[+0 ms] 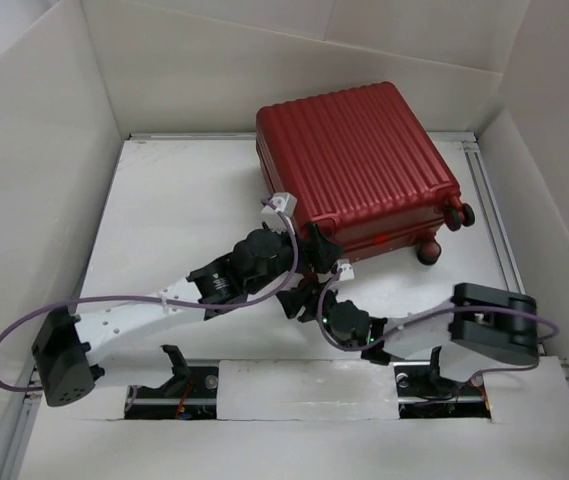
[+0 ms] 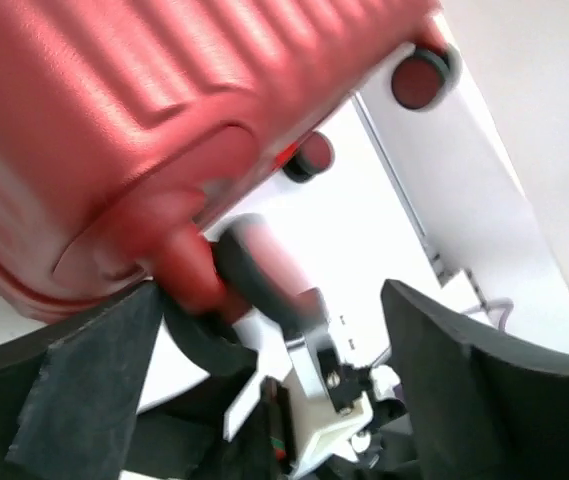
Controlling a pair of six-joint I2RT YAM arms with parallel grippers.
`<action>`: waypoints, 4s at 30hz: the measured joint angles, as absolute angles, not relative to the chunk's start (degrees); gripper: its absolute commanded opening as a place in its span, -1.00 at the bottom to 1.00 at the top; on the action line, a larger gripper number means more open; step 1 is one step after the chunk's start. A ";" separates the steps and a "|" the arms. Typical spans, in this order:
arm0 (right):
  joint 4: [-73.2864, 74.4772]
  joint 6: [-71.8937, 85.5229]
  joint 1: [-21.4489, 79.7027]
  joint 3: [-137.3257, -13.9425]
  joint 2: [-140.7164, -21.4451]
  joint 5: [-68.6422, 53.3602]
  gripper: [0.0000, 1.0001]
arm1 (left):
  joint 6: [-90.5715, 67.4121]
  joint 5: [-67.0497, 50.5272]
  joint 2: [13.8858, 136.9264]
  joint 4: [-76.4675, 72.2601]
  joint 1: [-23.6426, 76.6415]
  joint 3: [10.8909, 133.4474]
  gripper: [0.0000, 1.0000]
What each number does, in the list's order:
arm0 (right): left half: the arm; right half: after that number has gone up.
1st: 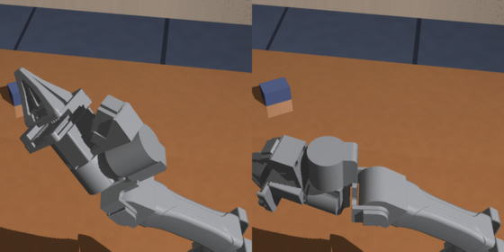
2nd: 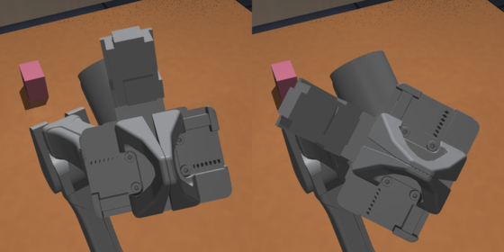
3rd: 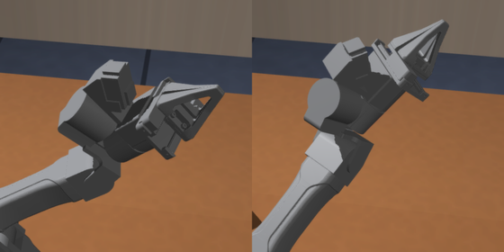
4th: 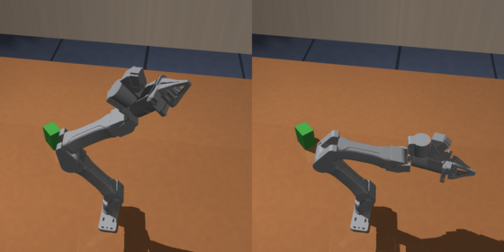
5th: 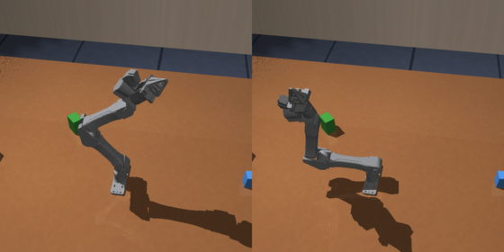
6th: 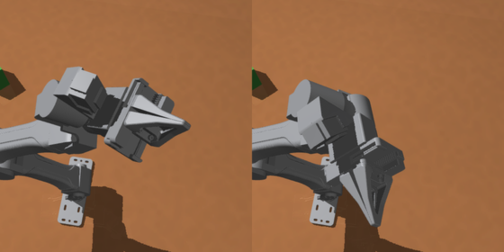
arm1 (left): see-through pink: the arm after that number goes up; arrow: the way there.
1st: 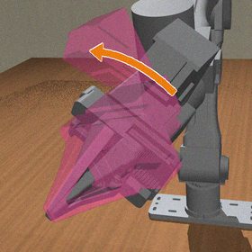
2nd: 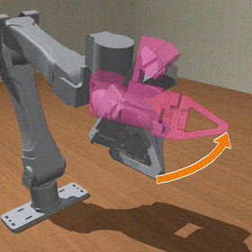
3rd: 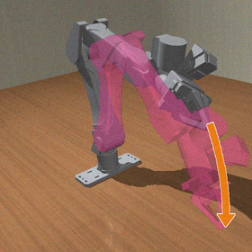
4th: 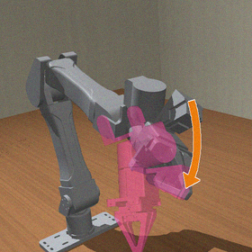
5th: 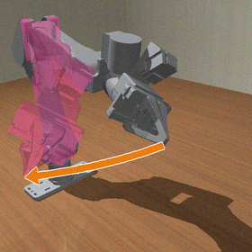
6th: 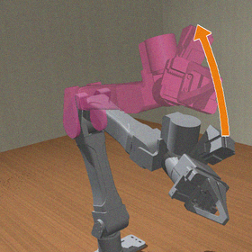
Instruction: Pack the luggage
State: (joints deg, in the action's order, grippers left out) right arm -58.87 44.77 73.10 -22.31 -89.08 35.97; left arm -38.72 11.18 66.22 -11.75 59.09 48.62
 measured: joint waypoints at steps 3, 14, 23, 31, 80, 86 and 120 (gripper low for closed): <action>-46.48 44.42 77.65 -22.50 -79.85 38.37 0.35 | -36.45 12.51 61.67 -8.08 60.77 51.07 0.88; -4.19 42.76 81.14 -25.39 -51.83 45.58 0.20 | -37.10 23.44 31.75 -4.12 60.99 38.48 0.31; 17.28 35.57 78.39 -39.66 -42.78 48.27 0.67 | -39.75 14.81 47.40 -6.35 61.10 23.11 0.11; 19.46 26.00 68.73 -47.35 -49.47 43.13 0.69 | -37.10 13.98 57.58 -15.27 61.17 26.55 0.08; 17.76 15.86 56.62 -59.66 -68.07 22.17 0.91 | -29.58 32.69 79.70 -28.99 62.98 34.48 -1.00; 21.02 16.53 55.86 -64.36 -72.95 21.12 0.98 | -29.06 34.89 78.78 -29.15 62.37 33.52 -1.00; 21.12 14.68 49.04 -56.60 -63.44 13.41 0.99 | -27.66 35.64 70.74 -30.68 60.84 28.25 -1.00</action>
